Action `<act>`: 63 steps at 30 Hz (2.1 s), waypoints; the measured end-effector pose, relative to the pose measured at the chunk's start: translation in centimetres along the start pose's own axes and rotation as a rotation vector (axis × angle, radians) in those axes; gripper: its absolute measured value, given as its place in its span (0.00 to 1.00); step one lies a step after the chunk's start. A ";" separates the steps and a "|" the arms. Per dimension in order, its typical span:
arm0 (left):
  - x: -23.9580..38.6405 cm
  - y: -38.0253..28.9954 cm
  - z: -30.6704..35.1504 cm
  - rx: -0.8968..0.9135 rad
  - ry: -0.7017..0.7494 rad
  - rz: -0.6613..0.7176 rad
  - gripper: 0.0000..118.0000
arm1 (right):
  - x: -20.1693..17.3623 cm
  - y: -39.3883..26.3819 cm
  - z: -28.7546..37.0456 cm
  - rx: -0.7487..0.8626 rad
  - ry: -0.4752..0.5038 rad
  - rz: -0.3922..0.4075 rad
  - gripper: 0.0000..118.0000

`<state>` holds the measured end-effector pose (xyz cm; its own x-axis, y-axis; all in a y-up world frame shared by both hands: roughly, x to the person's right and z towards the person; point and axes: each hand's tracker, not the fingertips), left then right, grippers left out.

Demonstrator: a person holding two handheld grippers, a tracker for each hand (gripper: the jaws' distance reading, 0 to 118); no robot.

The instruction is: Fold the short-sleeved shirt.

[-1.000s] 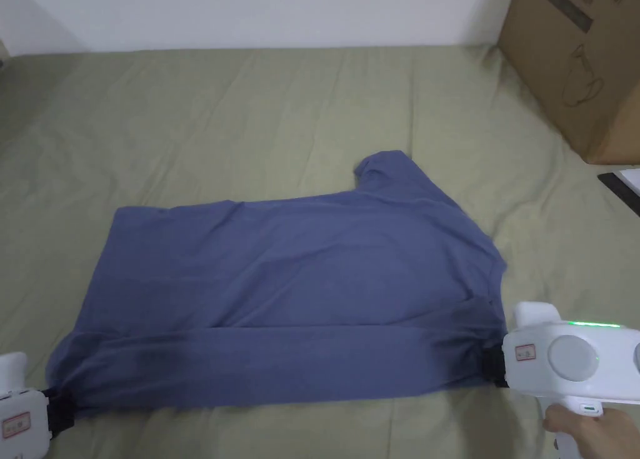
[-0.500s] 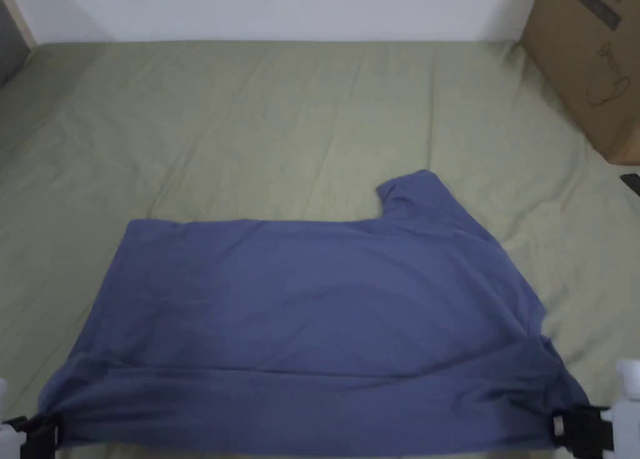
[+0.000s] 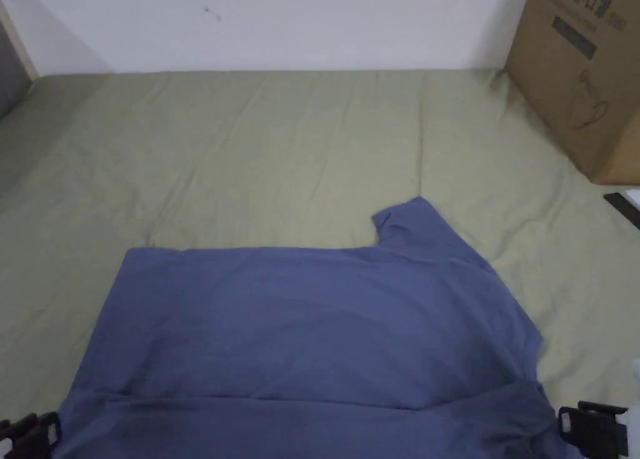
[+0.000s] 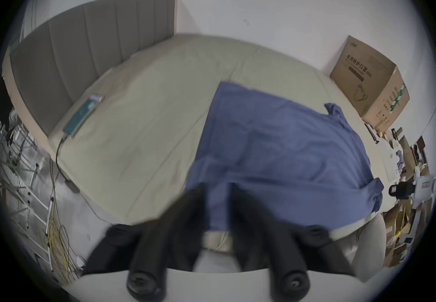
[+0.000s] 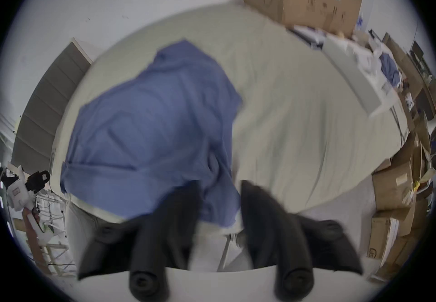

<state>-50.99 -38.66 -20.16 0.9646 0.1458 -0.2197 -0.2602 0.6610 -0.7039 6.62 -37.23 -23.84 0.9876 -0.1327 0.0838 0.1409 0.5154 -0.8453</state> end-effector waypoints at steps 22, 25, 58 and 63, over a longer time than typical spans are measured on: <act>4.5 6.9 -9.5 -0.043 -0.032 -0.012 0.00 | -2.0 24.5 -22.1 -0.110 0.031 0.056 0.77; 4.7 7.2 -10.9 -0.072 -0.015 -0.019 0.00 | -2.2 24.7 -26.8 -0.239 -0.035 0.084 0.56; 4.6 20.1 -29.3 -0.223 0.042 -0.144 0.08 | -4.0 25.5 -21.8 -0.111 -0.010 0.132 0.00; 4.7 20.8 -25.8 -0.206 0.026 -0.153 0.00 | -4.2 25.8 -17.8 -0.058 0.003 0.171 0.00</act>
<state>-52.91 -43.20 -53.23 0.9927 0.0354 -0.1154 -0.1173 0.5093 -0.8526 4.85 -38.47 -55.43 0.9966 -0.0500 -0.0656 -0.0335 0.4813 -0.8759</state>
